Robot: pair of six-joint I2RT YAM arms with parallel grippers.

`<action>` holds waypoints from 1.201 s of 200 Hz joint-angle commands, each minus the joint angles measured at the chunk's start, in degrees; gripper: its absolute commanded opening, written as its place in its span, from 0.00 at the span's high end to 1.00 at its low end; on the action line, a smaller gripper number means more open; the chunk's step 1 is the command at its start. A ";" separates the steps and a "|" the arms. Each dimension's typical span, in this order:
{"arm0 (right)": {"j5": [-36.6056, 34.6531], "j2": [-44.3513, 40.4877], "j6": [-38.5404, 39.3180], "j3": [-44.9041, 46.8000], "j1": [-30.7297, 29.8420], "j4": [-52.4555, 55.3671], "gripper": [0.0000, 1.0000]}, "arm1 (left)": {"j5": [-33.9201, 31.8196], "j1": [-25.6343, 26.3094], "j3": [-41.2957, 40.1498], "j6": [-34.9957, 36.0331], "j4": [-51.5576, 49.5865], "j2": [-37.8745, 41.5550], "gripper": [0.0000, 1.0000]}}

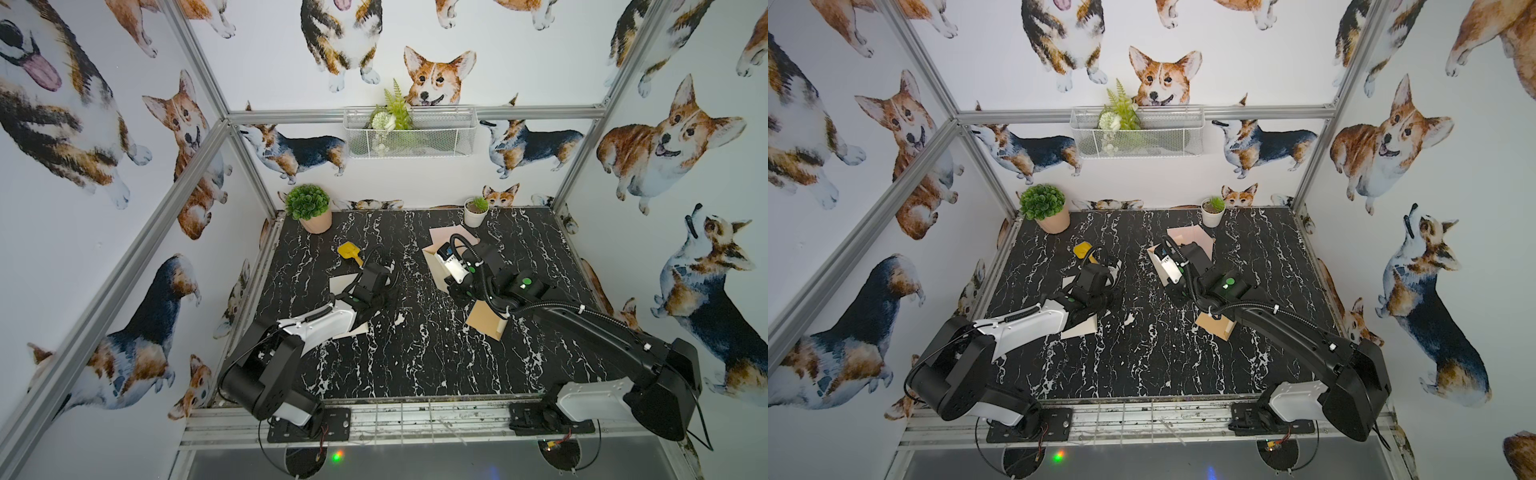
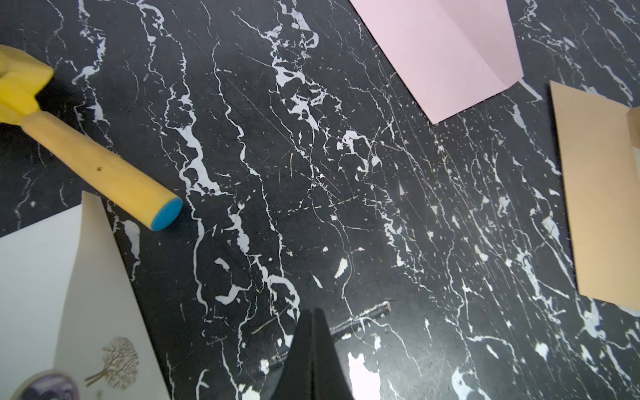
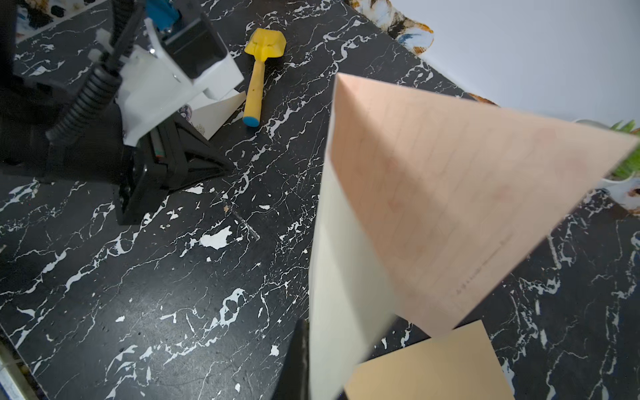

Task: Take the letter paper out of the envelope
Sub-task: Unfold the letter paper at the center of the board.

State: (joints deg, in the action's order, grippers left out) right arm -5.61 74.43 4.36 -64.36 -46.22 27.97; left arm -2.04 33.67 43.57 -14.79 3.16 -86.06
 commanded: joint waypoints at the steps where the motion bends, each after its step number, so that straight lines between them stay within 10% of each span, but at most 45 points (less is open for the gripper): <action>1: -2.93 -0.66 4.22 -0.52 -0.43 2.55 1.00 | -0.18 -0.21 0.22 -0.29 1.73 -0.06 1.00; 139: -21.82 15.33 20.35 -1.03 -17.49 3.34 1.00 | -0.76 -1.06 -2.09 -1.12 3.43 3.32 1.00; 240: -31.53 17.75 22.83 11.57 -22.24 -16.51 1.00 | 18.87 -1.61 -1.20 0.63 9.21 -0.26 1.00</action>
State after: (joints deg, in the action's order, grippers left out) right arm -33.43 92.73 25.74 -53.60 -67.57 18.50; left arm 8.69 32.21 41.71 -15.27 8.40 -85.08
